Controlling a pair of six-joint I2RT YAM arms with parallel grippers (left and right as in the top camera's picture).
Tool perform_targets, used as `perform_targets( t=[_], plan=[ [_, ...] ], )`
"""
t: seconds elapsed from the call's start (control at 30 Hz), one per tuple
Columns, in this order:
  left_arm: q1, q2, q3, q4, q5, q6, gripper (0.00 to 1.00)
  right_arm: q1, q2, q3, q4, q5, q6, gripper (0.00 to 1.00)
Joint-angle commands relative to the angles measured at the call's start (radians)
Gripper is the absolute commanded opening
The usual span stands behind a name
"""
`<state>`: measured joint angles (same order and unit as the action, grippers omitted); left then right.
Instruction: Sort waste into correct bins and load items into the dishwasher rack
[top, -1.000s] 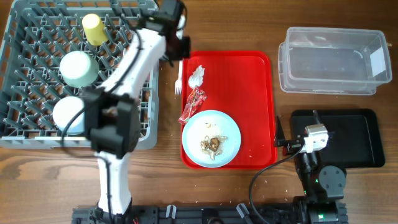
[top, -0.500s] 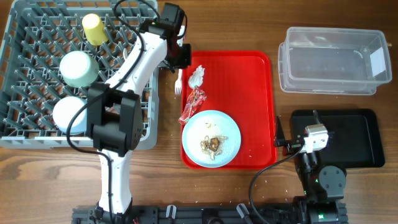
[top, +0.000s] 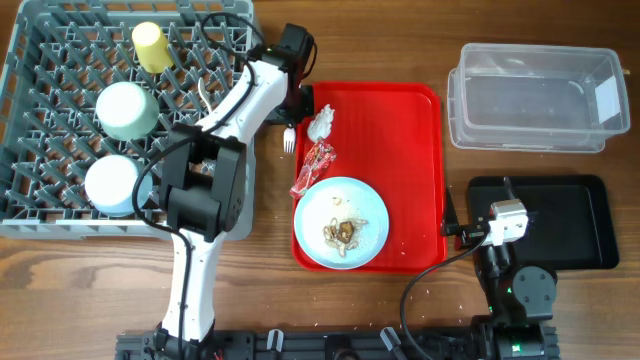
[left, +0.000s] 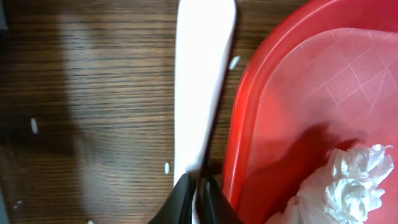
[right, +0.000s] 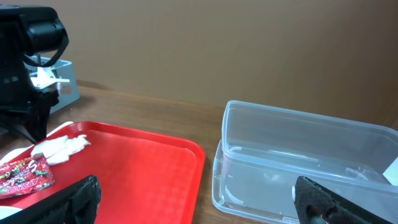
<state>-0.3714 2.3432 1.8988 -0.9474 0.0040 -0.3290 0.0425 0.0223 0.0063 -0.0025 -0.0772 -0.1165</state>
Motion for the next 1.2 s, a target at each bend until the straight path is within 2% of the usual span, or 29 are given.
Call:
perform_targets(
  t=[0.0, 0.1, 0.27, 0.4, 0.47, 0.57, 0.67, 0.9, 1.07, 1.17],
  plan=[
    [-0.019, 0.010, -0.008, 0.010, 0.010, -0.020, 0.11, -0.004, -0.005, 0.000, 0.003, 0.011, 0.012, 1.00],
    [-0.021, 0.010, -0.008, 0.010, -0.015, -0.020, 0.37, -0.004, -0.005, 0.000, 0.003, 0.011, 0.012, 1.00],
    [-0.019, 0.010, -0.013, 0.011, -0.077, -0.020, 0.43, -0.004, -0.005, 0.000, 0.003, 0.011, 0.012, 1.00],
    [-0.019, 0.010, -0.071, -0.002, -0.072, -0.047, 0.39, -0.004, -0.005, 0.000, 0.003, 0.011, 0.012, 1.00],
    [-0.019, 0.010, -0.087, -0.014, -0.068, -0.050, 0.32, -0.004, -0.005, 0.000, 0.003, 0.011, 0.012, 1.00],
    [-0.020, 0.010, -0.088, -0.060, 0.018, -0.050, 0.22, -0.004, -0.005, 0.000, 0.003, 0.011, 0.012, 1.00],
    [-0.019, 0.010, -0.088, -0.057, 0.022, -0.050, 0.04, -0.004, -0.005, 0.000, 0.003, 0.011, 0.012, 1.00],
    [-0.018, -0.025, -0.044, -0.063, 0.022, -0.050, 0.04, -0.004, -0.005, 0.000, 0.003, 0.011, 0.012, 1.00],
    [0.039, -0.224, -0.032, -0.055, 0.022, -0.040, 0.04, -0.004, -0.005, 0.000, 0.003, 0.011, 0.012, 1.00],
    [0.117, -0.322, -0.032, -0.040, 0.018, 0.019, 0.04, -0.004, -0.005, 0.000, 0.003, 0.010, 0.011, 1.00]
  ],
)
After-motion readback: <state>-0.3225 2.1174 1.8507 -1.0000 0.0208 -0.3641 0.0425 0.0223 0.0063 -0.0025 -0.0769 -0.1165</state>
